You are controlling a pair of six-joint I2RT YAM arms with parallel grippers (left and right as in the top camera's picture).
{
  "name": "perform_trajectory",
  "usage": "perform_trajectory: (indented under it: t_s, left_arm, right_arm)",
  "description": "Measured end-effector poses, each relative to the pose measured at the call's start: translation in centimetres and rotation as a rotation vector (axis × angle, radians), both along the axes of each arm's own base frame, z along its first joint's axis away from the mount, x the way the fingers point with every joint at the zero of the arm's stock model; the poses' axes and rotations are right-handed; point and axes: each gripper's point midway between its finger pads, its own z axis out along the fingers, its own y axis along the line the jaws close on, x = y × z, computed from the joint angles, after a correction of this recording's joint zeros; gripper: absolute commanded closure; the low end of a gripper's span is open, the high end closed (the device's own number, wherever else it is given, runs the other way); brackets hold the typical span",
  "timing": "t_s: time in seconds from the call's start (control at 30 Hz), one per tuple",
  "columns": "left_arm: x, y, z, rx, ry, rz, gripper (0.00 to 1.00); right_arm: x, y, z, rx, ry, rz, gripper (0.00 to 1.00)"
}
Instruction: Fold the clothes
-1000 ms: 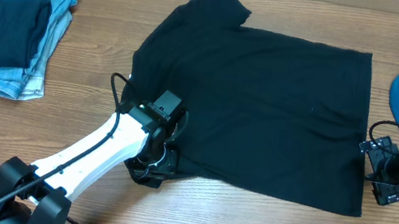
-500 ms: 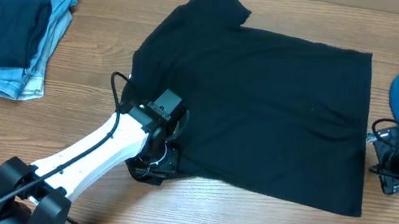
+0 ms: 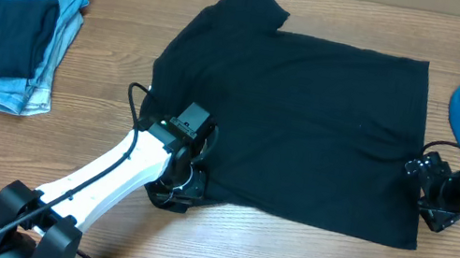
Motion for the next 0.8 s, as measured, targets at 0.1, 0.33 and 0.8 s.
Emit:
perform_trajectory:
  t_s: [0.1, 0.33, 0.8]
  left_arm:
    - [-0.01, 0.00, 0.00, 0.000, 0.000, 0.000, 0.96]
    - [-0.39, 0.22, 0.01, 0.009, 0.016, 0.000, 0.96]
    - [-0.40, 0.22, 0.01, 0.009, 0.017, 0.000, 0.96]
  right_arm:
    - [-0.03, 0.13, 0.01, 0.003, -0.002, 0.018, 0.00]
    - [-0.10, 0.30, 0.03, 0.008, -0.002, 0.032, 0.00]
    - [-0.31, 0.42, -0.02, 0.013, 0.007, 0.033, 0.00]
